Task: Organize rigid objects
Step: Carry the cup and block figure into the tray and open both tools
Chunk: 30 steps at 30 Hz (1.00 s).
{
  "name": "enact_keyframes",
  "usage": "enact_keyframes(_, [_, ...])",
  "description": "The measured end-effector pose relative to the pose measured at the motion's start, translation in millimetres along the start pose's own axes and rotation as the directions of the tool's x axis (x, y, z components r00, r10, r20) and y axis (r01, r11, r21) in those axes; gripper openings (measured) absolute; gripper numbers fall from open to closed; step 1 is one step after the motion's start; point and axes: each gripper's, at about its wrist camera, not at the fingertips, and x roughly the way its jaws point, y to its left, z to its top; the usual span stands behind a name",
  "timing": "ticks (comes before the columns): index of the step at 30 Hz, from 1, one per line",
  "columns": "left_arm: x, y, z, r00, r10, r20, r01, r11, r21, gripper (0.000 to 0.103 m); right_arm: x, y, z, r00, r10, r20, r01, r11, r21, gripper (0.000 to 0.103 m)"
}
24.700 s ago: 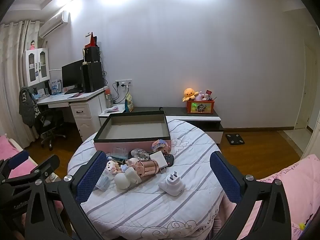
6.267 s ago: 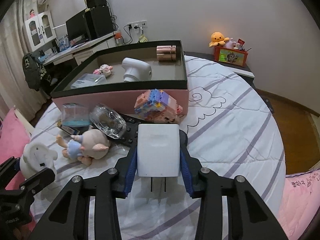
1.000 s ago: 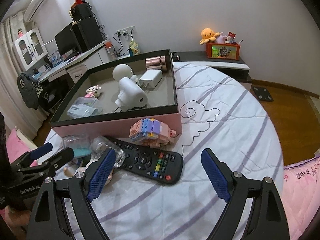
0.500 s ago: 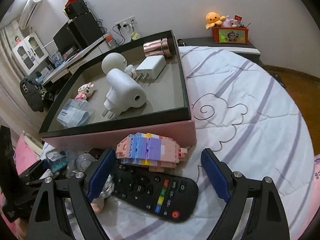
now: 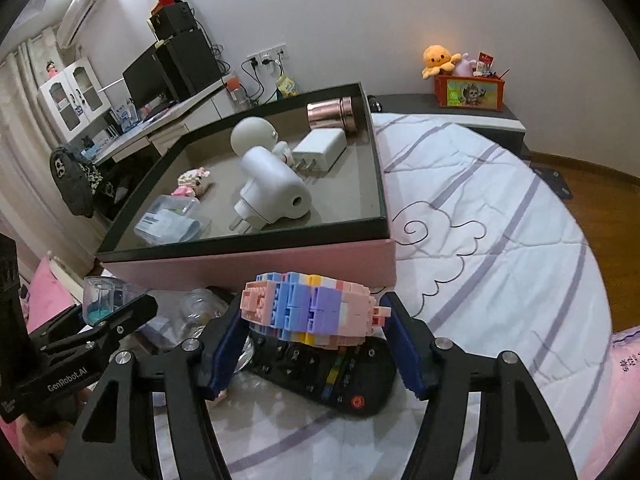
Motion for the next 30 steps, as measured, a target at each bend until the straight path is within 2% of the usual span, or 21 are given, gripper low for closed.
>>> enact_keyframes(19, [-69,5,-2,0.993,0.019,0.113,-0.021,1.000,0.018,0.072,-65,25,-2,0.994,0.029,0.103,-0.023,0.998,-0.058,0.066])
enact_keyframes(24, [-77,2,11,0.989,0.022,0.148,-0.028,0.999,0.036,0.073,-72,31,4,0.992,0.041,0.123,-0.031,0.997,-0.075,0.066])
enact_keyframes(30, [-78,1,45,0.978,0.029,0.208,-0.040,0.998,0.048,0.073,-74,36,33,0.986,0.036,0.165,-0.018,0.994,-0.108,0.066])
